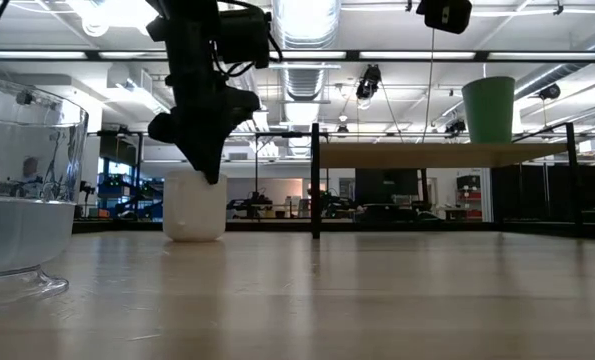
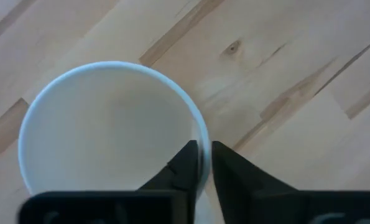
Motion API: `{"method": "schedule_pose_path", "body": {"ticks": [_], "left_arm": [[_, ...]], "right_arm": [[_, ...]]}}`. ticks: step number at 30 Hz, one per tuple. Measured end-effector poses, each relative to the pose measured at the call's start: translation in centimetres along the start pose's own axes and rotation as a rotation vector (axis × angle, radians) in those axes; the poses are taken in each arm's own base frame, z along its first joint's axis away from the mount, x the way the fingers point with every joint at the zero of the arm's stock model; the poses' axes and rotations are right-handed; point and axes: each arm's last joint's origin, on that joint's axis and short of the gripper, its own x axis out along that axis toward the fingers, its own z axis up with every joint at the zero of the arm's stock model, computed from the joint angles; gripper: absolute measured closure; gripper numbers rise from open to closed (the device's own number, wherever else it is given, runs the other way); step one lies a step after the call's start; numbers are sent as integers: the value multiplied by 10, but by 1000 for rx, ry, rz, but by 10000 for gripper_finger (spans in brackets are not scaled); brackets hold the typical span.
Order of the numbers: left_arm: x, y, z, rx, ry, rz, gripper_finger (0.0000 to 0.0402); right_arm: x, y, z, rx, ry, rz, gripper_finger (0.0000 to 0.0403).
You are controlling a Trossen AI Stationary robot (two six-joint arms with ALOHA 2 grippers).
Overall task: Stack small to large cups/mugs on shelf
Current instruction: Put the white mug on the shelf
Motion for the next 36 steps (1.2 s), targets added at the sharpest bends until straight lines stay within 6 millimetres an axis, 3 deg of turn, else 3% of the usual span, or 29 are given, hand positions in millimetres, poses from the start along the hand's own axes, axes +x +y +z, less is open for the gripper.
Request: {"method": "schedule_pose_path", "body": {"ticks": [5, 9, 23, 27, 32, 36], "left_arm": [[-7, -1, 1, 23, -8, -16, 398], [-29, -3, 6, 12, -43, -96, 400], [-174, -15, 42, 65, -355, -260, 401], [-202, -15, 50, 43, -438, -257, 401], [-217, -18, 64, 57, -505, -244, 401], [-214, -25, 82, 62, -517, -235, 401]], "right_arm": [[0, 0, 0, 0, 0, 0, 321], [0, 0, 0, 0, 0, 0, 323], [0, 0, -1, 1, 8, -3, 324], [-1, -2, -5, 11, 51, -17, 325], [-1, -3, -10, 25, 100, -39, 317], [-2, -5, -12, 28, 102, -82, 313]]}}
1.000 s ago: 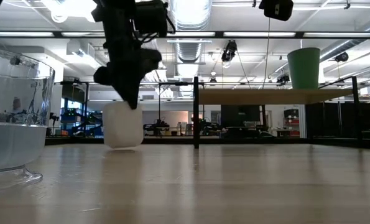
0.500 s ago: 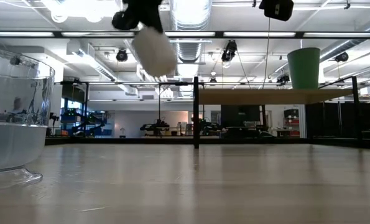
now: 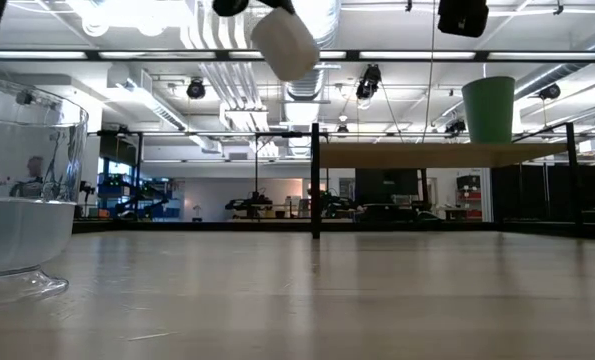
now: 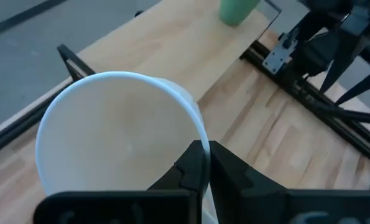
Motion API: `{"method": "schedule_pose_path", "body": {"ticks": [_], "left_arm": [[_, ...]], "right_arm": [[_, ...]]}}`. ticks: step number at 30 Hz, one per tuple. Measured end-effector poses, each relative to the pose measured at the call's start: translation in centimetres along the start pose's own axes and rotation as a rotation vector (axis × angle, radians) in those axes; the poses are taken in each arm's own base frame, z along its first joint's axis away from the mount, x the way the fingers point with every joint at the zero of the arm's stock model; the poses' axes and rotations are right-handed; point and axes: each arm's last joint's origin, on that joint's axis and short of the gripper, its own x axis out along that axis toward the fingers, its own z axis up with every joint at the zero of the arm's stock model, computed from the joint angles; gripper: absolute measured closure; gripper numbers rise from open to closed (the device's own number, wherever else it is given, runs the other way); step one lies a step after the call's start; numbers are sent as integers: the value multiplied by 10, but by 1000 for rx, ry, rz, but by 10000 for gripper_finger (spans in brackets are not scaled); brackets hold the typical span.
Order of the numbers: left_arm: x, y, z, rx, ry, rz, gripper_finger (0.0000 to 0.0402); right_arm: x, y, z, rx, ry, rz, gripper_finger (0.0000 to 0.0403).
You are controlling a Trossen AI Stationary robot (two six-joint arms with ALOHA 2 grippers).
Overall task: Stack small to large cups/mugs on shelf
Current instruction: Put the white mug on the shelf
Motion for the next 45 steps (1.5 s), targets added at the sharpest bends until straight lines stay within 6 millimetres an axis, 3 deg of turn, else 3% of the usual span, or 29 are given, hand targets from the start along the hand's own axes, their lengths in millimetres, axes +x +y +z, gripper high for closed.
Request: {"method": "schedule_pose_path", "body": {"ticks": [12, 16, 21, 31, 45], "left_arm": [[71, -13, 35, 72, -27, -115, 402], [95, -13, 40, 59, -32, -195, 402], [124, -6, 40, 53, -6, -174, 402], [160, -8, 44, 71, -66, -240, 402], [176, -4, 32, 70, -9, -225, 402]], "right_arm": [[-26, -6, -22, 4, -35, -161, 312], [-38, -7, -29, 3, -87, -187, 312], [-48, -8, -36, 23, -133, -200, 312], [-47, -11, -36, 26, -156, -271, 312], [-35, -14, -36, 29, -119, -307, 312]]}}
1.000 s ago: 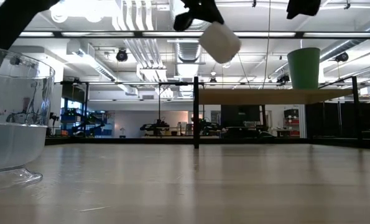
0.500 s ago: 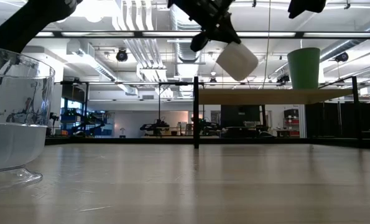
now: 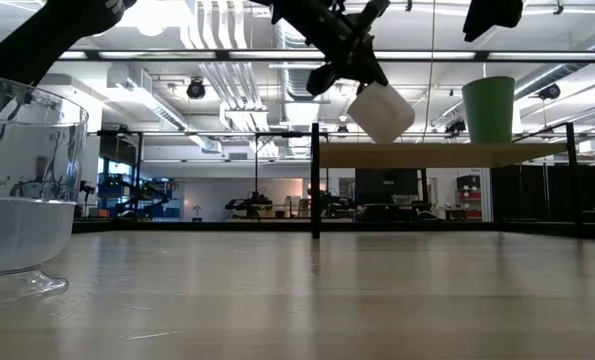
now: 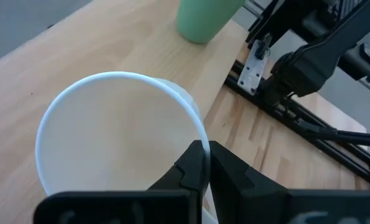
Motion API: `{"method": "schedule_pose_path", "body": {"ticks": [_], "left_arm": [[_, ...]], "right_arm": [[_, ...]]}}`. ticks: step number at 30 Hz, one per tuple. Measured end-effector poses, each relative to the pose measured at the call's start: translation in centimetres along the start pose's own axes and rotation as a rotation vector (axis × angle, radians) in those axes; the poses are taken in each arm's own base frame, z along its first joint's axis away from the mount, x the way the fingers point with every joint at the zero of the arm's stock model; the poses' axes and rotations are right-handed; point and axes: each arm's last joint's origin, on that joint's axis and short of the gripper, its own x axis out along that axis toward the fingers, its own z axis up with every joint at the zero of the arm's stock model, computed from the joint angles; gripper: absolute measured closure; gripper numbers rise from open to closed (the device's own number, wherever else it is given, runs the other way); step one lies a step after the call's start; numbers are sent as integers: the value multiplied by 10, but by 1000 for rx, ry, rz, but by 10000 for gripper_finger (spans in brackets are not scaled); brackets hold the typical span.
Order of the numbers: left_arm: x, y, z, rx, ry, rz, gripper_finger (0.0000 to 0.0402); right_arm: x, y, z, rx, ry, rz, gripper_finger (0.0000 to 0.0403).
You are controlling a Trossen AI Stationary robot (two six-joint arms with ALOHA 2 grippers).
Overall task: Stack small to large cups/mugs on shelf
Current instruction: Put the white mug on the shelf
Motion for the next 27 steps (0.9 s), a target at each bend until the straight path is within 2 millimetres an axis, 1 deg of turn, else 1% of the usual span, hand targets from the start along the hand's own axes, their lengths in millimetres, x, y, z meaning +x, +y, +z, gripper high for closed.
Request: {"method": "schedule_pose_path", "body": {"ticks": [8, 15, 20, 24, 27], "left_arm": [[0, 5, 2, -1, -5, 14, 402], [6, 9, -4, 23, 15, 27, 401], [8, 10, -7, 22, 23, 16, 401], [8, 10, -6, 31, 18, 13, 401], [8, 10, -5, 50, 13, 7, 401]], "right_arm": [[0, 0, 1, 6, -10, 2, 312], [0, 1, 4, 8, -42, 8, 312], [1, -2, 6, 3, -82, -93, 312], [8, -5, 9, 3, -68, -124, 312], [19, -8, 13, -20, -35, -149, 312]]}}
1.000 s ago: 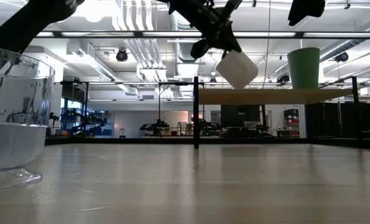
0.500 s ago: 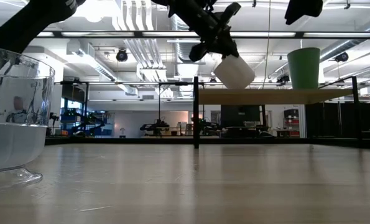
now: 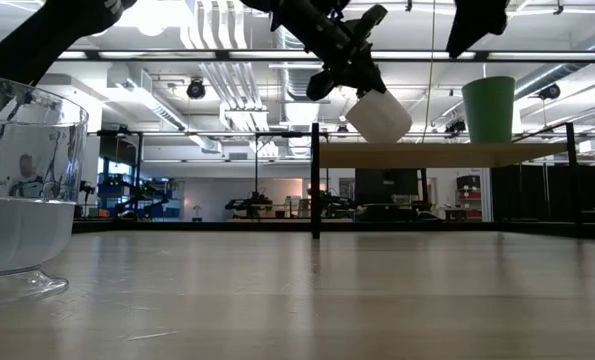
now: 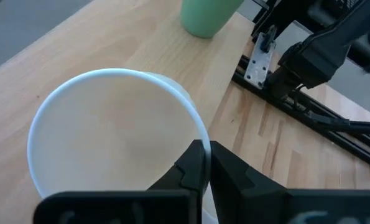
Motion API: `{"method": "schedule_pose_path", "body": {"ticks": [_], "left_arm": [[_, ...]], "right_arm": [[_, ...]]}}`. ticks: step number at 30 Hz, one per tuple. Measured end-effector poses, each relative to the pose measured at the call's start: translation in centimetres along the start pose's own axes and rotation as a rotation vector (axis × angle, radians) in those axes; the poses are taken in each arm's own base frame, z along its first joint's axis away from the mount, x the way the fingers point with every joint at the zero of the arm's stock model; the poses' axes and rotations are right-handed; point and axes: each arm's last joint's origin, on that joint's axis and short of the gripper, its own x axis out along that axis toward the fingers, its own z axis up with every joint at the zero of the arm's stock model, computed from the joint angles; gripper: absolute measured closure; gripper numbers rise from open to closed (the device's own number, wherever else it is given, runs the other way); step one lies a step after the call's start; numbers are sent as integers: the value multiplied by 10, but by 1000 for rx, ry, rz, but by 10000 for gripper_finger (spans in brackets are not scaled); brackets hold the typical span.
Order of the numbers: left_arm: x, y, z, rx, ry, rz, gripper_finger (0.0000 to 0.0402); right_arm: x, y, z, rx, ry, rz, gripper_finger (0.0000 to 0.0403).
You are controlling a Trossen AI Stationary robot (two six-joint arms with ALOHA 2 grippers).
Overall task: Stack small to large cups/mugs on shelf
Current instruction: Put the white mug on the shelf
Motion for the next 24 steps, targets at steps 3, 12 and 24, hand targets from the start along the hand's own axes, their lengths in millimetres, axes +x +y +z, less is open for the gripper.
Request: {"method": "schedule_pose_path", "body": {"ticks": [3, 12, 24], "left_arm": [[0, 1, 1, -1, -3, -3, 401], [2, 2, 0, 14, 4, -10, 369], [0, 4, 2, 12, -14, 4, 355]], "right_arm": [[16, -1, 5, -19, 31, -23, 308], [48, -1, 22, -83, 67, -55, 270], [60, 0, 32, -114, 42, -57, 366]]}}
